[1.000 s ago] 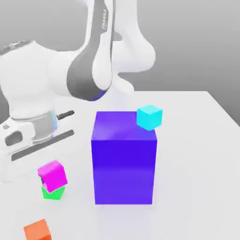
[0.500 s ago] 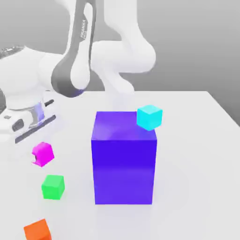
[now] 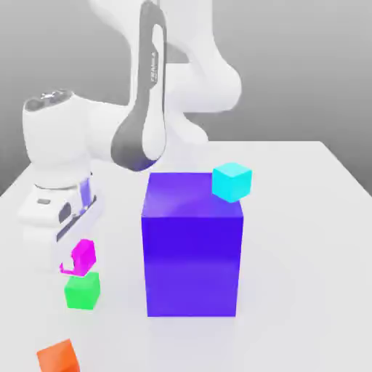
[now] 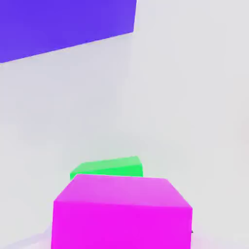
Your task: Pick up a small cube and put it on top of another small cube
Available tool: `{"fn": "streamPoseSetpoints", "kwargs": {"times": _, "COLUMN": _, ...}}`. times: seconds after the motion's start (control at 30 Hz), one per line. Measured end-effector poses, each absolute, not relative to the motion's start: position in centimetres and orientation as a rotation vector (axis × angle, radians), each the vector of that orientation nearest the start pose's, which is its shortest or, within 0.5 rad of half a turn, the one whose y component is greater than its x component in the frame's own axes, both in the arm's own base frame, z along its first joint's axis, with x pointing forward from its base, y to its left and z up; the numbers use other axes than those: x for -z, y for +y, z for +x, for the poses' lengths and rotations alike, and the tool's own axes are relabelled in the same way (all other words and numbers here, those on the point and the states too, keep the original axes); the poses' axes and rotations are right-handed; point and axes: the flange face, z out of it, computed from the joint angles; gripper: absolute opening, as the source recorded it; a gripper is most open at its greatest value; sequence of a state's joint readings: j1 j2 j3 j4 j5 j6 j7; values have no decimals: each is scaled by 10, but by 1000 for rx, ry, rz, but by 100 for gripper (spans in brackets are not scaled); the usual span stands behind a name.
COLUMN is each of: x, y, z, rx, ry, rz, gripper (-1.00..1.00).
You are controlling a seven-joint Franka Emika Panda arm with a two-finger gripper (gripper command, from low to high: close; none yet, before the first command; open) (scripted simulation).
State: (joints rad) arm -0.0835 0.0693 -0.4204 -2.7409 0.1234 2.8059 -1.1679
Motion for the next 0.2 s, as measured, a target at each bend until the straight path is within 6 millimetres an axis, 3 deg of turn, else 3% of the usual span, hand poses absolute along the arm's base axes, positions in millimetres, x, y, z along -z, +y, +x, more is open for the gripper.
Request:
{"fn": "streamPoseSetpoints", "kwargs": {"times": 0.13, "x": -180, "y": -199, "z": 336, "rx": 4, "ry": -840, "rz": -3024, "gripper": -100}}
{"fn": "streamPoseSetpoints", "kwargs": {"times": 0.17, "x": -177, "y": -199, "z": 335, "rx": 1, "ry": -839, "rz": -3025, "gripper": 100}}
{"fn": "streamPoseSetpoints", "kwargs": {"times": 0.2, "x": -177, "y": -199, "z": 335, "rx": 1, "ry": -839, "rz": -3025, "gripper": 100}}
